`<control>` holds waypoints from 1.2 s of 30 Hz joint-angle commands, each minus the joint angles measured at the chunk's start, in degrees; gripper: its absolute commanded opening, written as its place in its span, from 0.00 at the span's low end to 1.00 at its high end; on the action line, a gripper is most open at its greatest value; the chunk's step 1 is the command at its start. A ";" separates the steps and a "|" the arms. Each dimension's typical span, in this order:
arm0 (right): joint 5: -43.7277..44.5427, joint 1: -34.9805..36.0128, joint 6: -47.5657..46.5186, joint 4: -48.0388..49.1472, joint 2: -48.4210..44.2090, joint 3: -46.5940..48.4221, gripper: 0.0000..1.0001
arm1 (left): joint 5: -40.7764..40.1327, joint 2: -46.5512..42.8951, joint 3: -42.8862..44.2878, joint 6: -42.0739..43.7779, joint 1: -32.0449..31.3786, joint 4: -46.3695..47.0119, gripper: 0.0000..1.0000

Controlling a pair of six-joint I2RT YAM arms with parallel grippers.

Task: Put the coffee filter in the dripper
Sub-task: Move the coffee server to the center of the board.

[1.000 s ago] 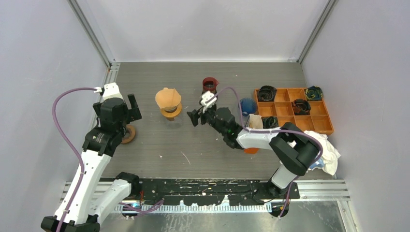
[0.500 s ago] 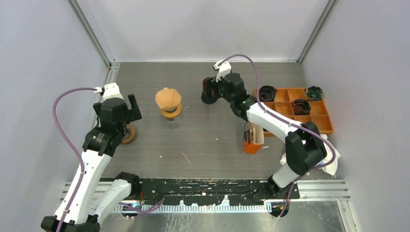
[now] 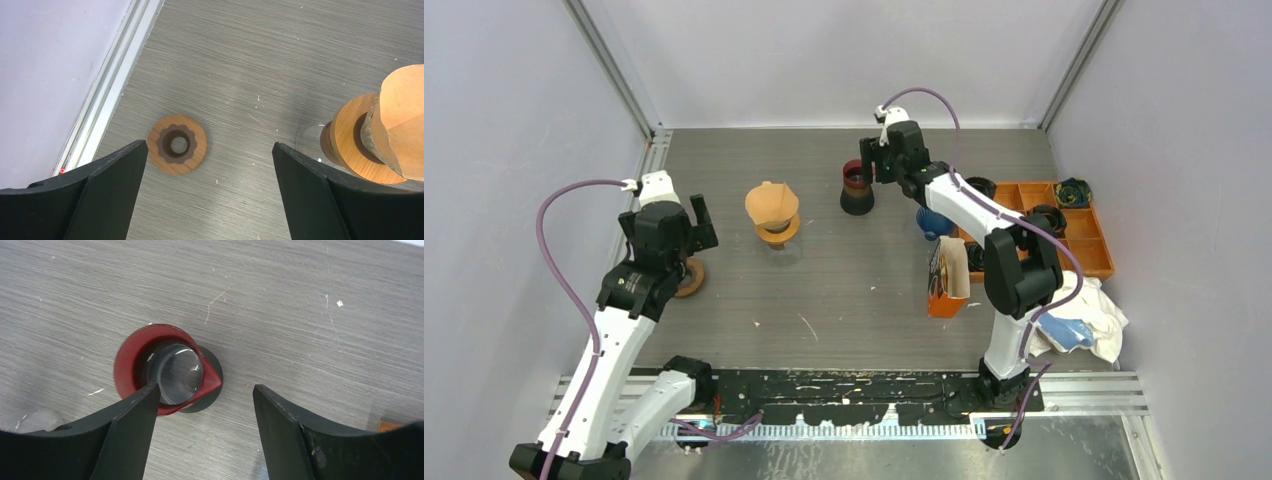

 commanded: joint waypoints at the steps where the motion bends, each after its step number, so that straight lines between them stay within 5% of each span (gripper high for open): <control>1: -0.81 -0.60 3.16 -2.74 1.12 4.97 0.74 | -1.11 -0.06 0.10 0.75 0.37 3.56 0.99; 19: 0.82 -0.89 14.74 -6.09 8.89 10.78 0.53 | -0.72 -0.05 -0.04 0.88 0.34 3.65 0.99; 36: -3.56 -0.95 11.35 -15.41 6.96 14.05 0.30 | -0.17 -0.59 -0.13 0.89 0.29 3.78 0.99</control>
